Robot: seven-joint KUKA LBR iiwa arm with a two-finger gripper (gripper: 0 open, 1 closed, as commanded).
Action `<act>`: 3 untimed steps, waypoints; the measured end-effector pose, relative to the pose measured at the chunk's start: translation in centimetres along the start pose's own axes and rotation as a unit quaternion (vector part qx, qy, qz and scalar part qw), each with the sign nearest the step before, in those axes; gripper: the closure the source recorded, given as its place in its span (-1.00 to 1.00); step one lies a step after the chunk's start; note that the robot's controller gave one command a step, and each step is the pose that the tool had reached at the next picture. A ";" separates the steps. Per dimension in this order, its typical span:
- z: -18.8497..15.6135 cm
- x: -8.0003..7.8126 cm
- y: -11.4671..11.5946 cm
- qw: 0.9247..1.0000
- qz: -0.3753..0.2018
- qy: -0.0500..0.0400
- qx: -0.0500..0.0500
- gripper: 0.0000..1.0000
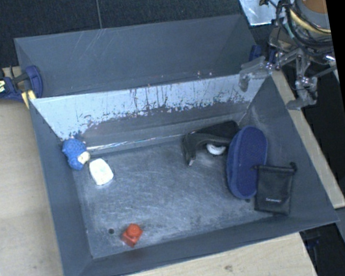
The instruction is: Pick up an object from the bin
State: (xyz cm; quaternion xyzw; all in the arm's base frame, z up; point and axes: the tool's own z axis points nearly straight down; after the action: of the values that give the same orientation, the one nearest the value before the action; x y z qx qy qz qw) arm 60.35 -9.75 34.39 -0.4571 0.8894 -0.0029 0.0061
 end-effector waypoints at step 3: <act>26.3 0.6 -1.0 0.886 -0.463 0.005 -0.010 1.00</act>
Offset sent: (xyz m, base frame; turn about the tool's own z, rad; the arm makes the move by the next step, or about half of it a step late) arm -0.0150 0.0314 -0.1629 -0.2212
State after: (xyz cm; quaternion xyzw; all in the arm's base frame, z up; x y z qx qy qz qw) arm 61.14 -10.82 8.12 -0.8170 0.5767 0.0008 -0.0048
